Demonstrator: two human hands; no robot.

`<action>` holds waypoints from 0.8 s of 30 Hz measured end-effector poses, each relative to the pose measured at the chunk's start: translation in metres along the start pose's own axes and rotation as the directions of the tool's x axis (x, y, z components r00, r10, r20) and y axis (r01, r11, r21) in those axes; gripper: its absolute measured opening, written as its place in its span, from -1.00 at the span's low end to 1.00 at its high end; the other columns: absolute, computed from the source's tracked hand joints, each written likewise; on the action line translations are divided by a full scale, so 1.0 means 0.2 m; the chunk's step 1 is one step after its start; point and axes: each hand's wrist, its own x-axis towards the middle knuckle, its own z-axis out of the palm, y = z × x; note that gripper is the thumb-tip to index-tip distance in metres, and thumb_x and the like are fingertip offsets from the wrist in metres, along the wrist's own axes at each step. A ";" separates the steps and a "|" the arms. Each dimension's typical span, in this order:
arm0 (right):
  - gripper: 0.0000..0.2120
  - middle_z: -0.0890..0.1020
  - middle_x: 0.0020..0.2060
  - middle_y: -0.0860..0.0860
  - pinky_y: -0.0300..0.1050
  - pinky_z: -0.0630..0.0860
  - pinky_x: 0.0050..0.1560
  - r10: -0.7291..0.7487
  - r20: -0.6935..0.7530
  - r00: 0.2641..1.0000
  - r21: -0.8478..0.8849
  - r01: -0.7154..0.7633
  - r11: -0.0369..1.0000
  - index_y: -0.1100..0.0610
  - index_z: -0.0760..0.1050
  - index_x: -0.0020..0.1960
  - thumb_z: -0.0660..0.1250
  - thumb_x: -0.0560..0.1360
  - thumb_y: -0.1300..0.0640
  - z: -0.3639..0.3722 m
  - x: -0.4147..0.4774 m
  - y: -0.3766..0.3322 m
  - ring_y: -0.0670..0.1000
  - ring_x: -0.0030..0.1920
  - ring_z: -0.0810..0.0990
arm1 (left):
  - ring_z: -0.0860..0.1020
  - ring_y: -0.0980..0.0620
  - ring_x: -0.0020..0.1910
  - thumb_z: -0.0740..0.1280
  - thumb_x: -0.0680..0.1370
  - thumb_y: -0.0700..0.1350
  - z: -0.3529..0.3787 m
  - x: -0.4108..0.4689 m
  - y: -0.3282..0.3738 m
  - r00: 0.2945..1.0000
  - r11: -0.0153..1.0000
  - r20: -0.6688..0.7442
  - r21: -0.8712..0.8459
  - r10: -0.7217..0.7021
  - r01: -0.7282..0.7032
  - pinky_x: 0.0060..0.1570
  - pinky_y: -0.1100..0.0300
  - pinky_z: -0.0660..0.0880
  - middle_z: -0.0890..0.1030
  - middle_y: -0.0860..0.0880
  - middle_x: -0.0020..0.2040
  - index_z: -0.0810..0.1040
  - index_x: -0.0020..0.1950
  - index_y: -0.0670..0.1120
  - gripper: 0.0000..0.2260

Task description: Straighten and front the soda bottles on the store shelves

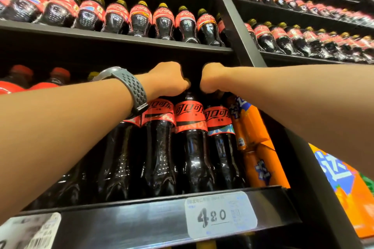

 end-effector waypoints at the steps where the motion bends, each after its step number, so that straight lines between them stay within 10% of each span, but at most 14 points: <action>1: -0.75 0.46 -0.35 0.08 -0.27 0.34 -0.64 0.002 -0.029 1.000 -0.072 -0.004 0.997 0.17 0.32 -0.35 0.28 0.47 0.29 0.00 0.00 -0.01 0.04 -0.35 0.46 | 0.57 -0.15 0.00 0.35 0.49 0.05 -0.01 0.01 0.00 1.000 1.000 0.004 0.010 -0.003 0.003 -0.09 0.10 0.49 0.62 -0.14 0.02 0.58 0.08 -0.15 -0.69; 12: -0.86 0.46 -0.40 0.06 -0.27 0.37 -0.65 -0.023 -0.071 0.997 -0.094 0.016 0.995 0.19 0.38 -0.27 0.25 0.45 0.29 -0.07 -0.03 0.01 -0.01 -0.47 0.46 | 0.54 -0.10 -0.21 0.33 0.48 -0.11 0.01 0.09 0.04 0.997 0.998 0.079 0.056 -0.020 0.016 -0.28 0.14 0.40 0.59 -0.15 -0.14 0.57 -0.08 -0.17 -0.87; 24: -0.84 0.54 -0.24 0.09 -0.21 0.44 -0.40 -0.072 -0.008 0.997 -0.160 0.069 0.985 0.29 0.52 0.04 0.23 0.49 0.30 -0.07 -0.04 0.03 0.06 -0.26 0.59 | 0.58 -0.18 -0.03 0.28 0.52 -0.09 0.04 0.08 0.05 1.000 0.999 0.000 0.052 0.012 -0.012 -0.04 0.00 0.54 0.62 -0.17 -0.01 0.59 0.06 -0.14 -0.80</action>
